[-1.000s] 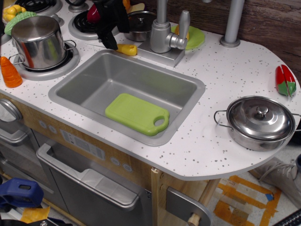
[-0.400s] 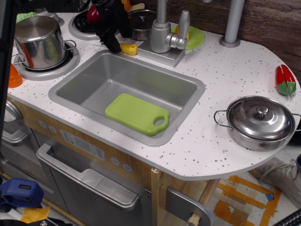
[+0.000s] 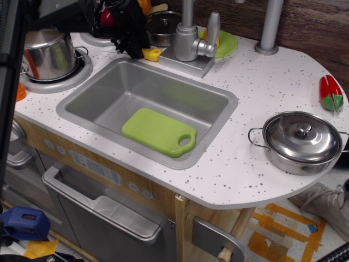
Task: Put knife on cutting board
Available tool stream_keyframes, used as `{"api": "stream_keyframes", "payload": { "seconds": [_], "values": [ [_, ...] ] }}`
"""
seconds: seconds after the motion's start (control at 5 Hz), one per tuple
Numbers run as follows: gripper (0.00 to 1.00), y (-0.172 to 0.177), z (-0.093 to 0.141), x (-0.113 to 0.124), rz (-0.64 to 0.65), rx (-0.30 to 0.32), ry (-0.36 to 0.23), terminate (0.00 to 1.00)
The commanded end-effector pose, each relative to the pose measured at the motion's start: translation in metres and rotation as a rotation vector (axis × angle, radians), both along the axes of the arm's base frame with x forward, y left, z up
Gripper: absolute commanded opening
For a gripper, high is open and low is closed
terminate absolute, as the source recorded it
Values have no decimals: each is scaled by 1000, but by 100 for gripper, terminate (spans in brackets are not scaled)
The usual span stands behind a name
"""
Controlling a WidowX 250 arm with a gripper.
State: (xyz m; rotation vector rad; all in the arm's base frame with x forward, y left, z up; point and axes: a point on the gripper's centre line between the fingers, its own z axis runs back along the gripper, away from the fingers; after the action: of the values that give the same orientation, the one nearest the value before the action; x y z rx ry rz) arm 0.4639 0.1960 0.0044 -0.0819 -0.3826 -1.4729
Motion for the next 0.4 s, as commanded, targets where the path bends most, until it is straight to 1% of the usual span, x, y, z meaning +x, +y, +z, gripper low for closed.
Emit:
{"api": "stream_keyframes", "payload": {
  "seconds": [0.0, 0.2],
  "values": [
    [0, 8, 24, 2, 17, 21, -37, 0],
    [0, 0, 52, -10, 65, 84, -39, 0]
  ]
}}
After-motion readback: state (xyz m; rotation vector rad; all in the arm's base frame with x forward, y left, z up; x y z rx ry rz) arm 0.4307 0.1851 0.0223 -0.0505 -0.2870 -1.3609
